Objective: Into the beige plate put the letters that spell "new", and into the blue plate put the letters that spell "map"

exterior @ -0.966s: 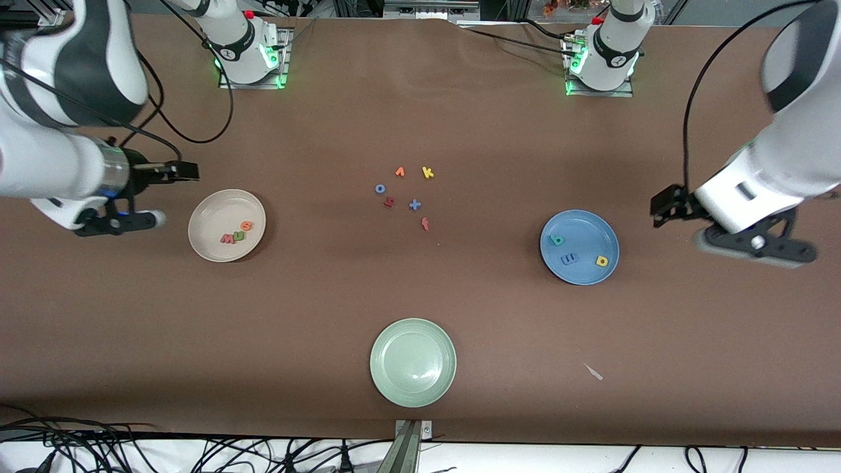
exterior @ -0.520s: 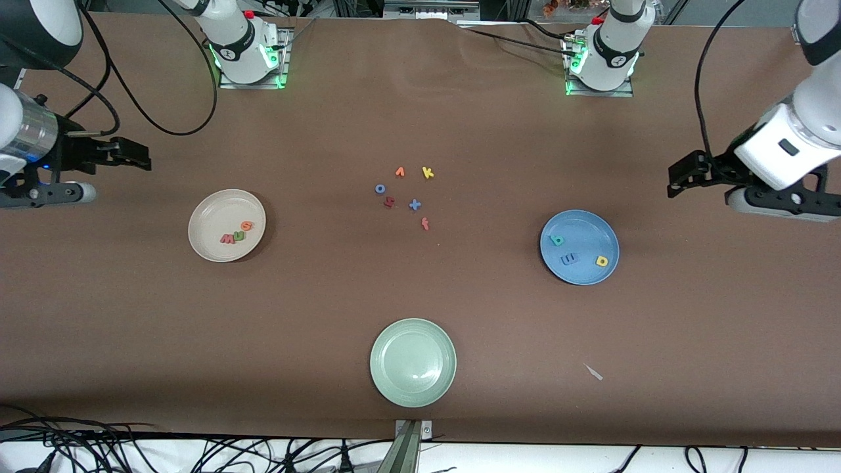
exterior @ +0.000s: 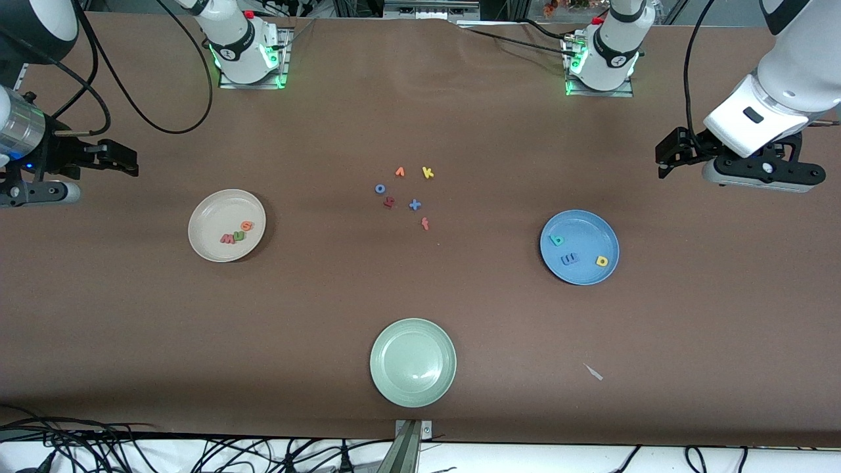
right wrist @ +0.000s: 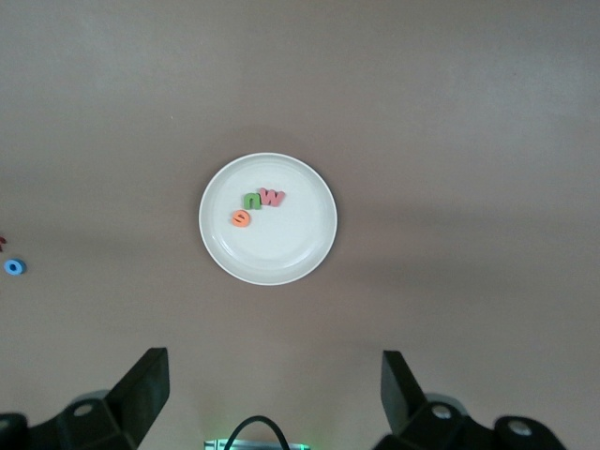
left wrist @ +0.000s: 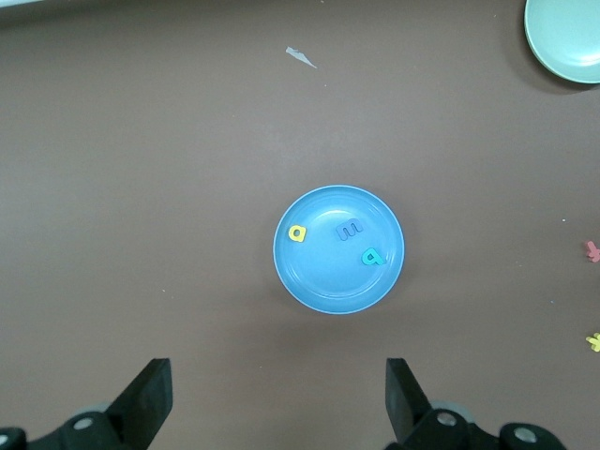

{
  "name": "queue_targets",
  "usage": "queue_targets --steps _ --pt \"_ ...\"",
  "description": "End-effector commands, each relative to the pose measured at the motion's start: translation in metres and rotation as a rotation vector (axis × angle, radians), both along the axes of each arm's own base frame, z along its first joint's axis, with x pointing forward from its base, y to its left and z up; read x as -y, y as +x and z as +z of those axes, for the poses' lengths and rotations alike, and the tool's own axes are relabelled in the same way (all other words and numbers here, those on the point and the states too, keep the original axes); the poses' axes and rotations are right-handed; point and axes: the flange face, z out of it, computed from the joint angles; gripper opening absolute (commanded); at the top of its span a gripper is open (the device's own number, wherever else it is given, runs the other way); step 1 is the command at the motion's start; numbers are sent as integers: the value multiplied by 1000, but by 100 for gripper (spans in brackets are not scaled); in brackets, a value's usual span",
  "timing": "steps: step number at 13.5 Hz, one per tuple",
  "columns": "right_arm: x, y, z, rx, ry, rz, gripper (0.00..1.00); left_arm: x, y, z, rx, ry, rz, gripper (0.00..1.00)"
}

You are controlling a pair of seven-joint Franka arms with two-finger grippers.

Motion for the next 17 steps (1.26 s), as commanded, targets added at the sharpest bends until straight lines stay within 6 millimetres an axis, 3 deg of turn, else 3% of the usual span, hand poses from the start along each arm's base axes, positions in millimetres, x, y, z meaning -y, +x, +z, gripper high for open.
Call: queue_targets --steps 1,6,12,17 --pt "4 -7 3 13 19 -38 100 -5 -6 0 -12 -21 16 100" --pt "9 -8 3 10 16 -127 100 -19 0 -2 -46 -44 46 100" --pt "5 -3 2 19 25 -121 100 -6 -1 -1 -45 -42 28 100" --pt "7 1 2 40 22 -117 100 -9 -1 0 -44 -41 31 100"
